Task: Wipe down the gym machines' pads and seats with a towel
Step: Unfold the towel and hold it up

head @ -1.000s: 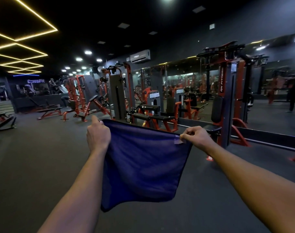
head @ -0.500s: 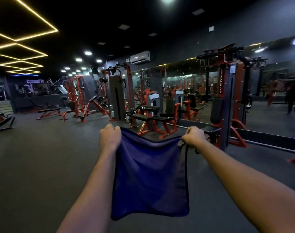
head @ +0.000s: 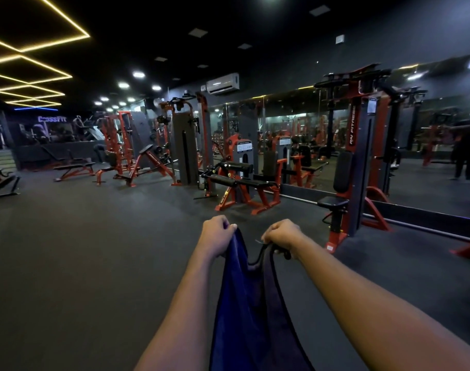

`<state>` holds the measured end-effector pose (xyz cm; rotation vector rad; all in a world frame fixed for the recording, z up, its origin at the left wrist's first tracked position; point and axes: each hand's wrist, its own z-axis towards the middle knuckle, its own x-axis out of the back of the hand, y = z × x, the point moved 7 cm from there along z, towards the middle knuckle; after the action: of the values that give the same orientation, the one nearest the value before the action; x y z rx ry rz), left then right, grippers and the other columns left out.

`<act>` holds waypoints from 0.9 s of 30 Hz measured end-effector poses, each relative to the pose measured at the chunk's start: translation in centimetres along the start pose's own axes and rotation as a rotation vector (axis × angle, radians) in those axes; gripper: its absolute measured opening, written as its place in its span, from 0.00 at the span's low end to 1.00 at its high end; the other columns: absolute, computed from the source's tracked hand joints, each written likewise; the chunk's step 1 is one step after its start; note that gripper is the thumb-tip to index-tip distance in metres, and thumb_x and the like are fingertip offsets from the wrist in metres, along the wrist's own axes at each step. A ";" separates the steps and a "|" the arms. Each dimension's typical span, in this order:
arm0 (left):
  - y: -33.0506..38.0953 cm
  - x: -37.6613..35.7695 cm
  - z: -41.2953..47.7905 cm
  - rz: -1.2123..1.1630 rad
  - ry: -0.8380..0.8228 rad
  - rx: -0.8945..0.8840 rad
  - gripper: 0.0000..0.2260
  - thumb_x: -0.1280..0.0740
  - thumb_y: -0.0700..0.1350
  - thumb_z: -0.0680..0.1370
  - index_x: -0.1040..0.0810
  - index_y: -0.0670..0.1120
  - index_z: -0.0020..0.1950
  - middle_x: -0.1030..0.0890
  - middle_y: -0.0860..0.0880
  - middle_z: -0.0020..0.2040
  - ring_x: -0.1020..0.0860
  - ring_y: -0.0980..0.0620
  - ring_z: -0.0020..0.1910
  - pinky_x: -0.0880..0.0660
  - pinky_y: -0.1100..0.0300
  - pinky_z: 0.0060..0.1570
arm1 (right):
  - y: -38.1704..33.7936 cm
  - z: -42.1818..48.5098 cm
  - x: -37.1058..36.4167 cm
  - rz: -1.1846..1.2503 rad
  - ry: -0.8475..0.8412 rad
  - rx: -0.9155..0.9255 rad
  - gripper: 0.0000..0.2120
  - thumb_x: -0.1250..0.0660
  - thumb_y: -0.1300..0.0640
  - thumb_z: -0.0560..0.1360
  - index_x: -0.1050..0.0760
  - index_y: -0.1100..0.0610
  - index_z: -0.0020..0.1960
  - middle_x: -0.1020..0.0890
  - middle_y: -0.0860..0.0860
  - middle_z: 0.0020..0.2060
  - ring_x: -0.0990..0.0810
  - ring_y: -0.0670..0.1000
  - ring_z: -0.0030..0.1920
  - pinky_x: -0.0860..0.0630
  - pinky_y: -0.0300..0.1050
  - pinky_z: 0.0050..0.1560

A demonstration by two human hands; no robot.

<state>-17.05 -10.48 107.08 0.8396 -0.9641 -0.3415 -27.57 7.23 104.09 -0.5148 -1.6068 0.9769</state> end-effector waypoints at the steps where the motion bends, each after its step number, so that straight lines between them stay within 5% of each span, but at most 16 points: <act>1: 0.2 -0.5 -0.1 -0.014 -0.014 -0.001 0.10 0.34 0.46 0.82 0.26 0.44 0.43 0.21 0.45 0.42 0.19 0.49 0.37 0.23 0.61 0.24 | -0.4 0.1 -0.4 -0.013 -0.023 0.039 0.02 0.27 0.60 0.76 0.15 0.54 0.46 0.15 0.53 0.45 0.15 0.50 0.42 0.16 0.43 0.39; 8: 1.4 -2.0 -0.1 -0.117 -0.098 -0.034 0.10 0.34 0.45 0.82 0.25 0.42 0.43 0.19 0.42 0.41 0.16 0.47 0.35 0.19 0.54 0.28 | -2.6 -0.2 -1.0 -0.127 -0.021 0.238 0.11 0.24 0.61 0.73 0.21 0.49 0.52 0.19 0.50 0.52 0.18 0.45 0.47 0.23 0.34 0.36; 13: 1.7 -2.3 -0.1 -0.130 -0.157 -0.079 0.09 0.33 0.44 0.81 0.24 0.42 0.43 0.17 0.40 0.41 0.15 0.43 0.36 0.17 0.48 0.31 | -3.0 0.3 -0.3 -0.084 0.028 0.277 0.10 0.22 0.61 0.72 0.19 0.51 0.48 0.16 0.51 0.47 0.16 0.48 0.45 0.16 0.42 0.42; 17: 2.5 -3.1 -0.2 -0.061 -0.226 -0.165 0.08 0.34 0.43 0.82 0.22 0.44 0.44 0.18 0.45 0.37 0.17 0.50 0.32 0.20 0.57 0.31 | -3.7 0.1 -0.2 -0.015 0.007 0.309 0.08 0.32 0.62 0.78 0.16 0.53 0.50 0.15 0.53 0.47 0.15 0.50 0.45 0.17 0.41 0.42; 22: 2.2 -3.1 0.0 -0.006 -0.267 -0.257 0.12 0.38 0.35 0.81 0.20 0.49 0.45 0.16 0.53 0.43 0.18 0.56 0.45 0.21 0.55 0.53 | -3.1 0.2 -0.4 0.151 -0.178 0.274 0.13 0.38 0.66 0.78 0.16 0.57 0.51 0.15 0.56 0.45 0.18 0.50 0.44 0.22 0.41 0.42; 27: 1.7 -3.2 0.4 -0.136 -0.310 -0.272 0.14 0.46 0.28 0.75 0.34 0.47 0.50 0.14 0.48 0.43 0.16 0.52 0.52 0.24 0.53 0.59 | -2.9 -0.4 0.2 0.183 -0.241 0.338 0.08 0.30 0.58 0.79 0.19 0.57 0.57 0.15 0.53 0.49 0.16 0.49 0.50 0.23 0.40 0.47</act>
<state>-19.36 -7.67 106.59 0.6132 -1.1185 -0.7198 -26.78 5.84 106.56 -0.3219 -1.5782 1.4626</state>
